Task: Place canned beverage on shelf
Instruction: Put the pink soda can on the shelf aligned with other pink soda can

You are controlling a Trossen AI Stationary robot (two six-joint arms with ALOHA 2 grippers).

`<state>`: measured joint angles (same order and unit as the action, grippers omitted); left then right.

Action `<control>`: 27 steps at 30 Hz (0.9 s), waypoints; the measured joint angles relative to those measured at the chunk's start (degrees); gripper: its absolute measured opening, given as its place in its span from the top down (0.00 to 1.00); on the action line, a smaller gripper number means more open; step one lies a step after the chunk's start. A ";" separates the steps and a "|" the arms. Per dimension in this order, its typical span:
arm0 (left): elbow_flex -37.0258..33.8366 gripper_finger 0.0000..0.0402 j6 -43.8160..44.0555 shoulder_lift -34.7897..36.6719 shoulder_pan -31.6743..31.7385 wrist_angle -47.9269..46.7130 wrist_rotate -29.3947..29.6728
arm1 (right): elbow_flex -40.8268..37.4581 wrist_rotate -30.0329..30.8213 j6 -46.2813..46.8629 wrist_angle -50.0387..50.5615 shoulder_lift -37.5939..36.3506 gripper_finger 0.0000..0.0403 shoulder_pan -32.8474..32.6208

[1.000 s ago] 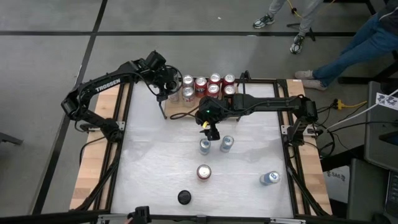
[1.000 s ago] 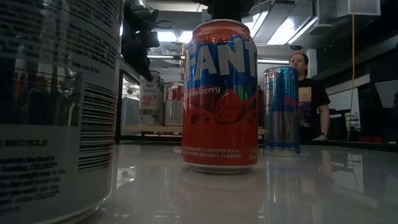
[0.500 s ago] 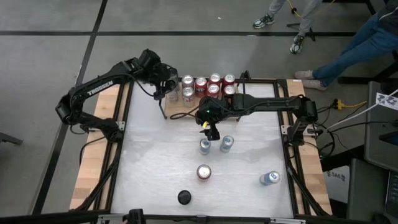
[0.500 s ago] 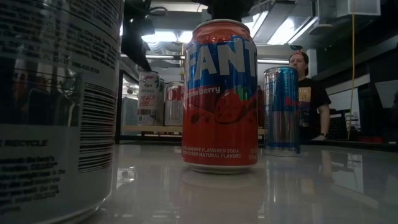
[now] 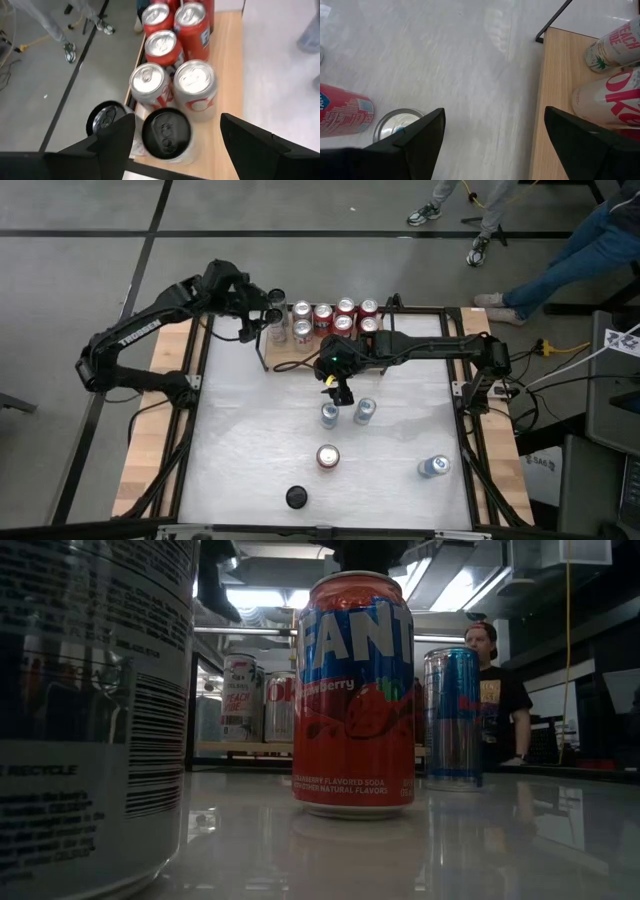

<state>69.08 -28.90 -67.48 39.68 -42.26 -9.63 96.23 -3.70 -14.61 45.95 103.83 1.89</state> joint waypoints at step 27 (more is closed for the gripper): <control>0.00 0.29 21.20 6.16 -22.97 -5.31 1.41 | 1.43 -2.89 -0.02 1.30 -0.07 0.18 -1.96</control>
<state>69.08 -7.69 -61.32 16.70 -47.57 -8.22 97.65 -6.59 -14.63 47.25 103.77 -0.07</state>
